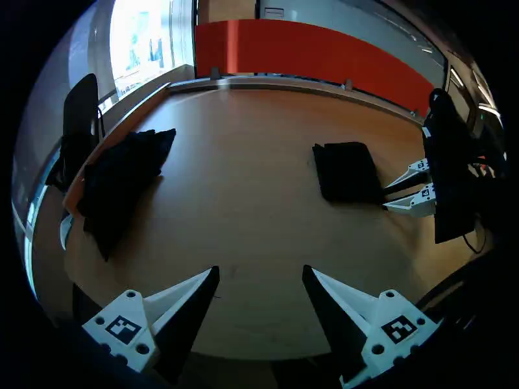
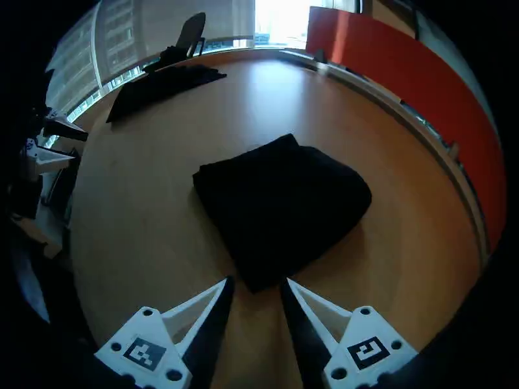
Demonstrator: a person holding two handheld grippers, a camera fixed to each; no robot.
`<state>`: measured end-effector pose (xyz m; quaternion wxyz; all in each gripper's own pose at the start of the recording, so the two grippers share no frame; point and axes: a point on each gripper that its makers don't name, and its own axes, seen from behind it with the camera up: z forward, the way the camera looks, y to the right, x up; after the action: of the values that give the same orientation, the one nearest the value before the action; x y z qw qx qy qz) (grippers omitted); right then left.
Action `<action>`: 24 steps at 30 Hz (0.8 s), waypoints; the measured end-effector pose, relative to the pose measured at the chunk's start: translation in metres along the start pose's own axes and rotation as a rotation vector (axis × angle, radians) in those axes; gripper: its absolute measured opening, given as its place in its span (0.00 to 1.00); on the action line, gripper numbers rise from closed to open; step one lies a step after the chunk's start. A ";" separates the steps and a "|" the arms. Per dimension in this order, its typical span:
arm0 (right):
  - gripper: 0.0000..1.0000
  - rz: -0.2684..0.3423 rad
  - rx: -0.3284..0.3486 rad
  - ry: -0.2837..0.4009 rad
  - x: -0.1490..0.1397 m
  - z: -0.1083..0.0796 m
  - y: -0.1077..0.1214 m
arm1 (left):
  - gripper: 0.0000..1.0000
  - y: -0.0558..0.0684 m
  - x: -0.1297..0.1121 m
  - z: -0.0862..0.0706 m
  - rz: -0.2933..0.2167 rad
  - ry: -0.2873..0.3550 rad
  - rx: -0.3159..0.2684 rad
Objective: Fold towel
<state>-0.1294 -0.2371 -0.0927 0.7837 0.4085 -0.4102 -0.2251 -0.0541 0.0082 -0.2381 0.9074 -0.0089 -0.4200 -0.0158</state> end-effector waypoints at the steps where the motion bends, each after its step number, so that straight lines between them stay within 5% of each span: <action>1: 0.51 0.006 -0.003 0.000 0.000 0.000 0.000 | 0.95 0.000 -0.001 0.000 0.000 0.000 0.000; 24: 0.06 0.085 -0.017 0.025 -0.008 0.003 0.005 | 0.95 -0.001 -0.003 -0.002 0.005 -0.001 0.002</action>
<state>-0.1364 -0.2299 -0.0913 0.8011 0.3870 -0.4153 -0.1898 -0.0545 0.0076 -0.2417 0.9072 -0.0088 -0.4204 -0.0131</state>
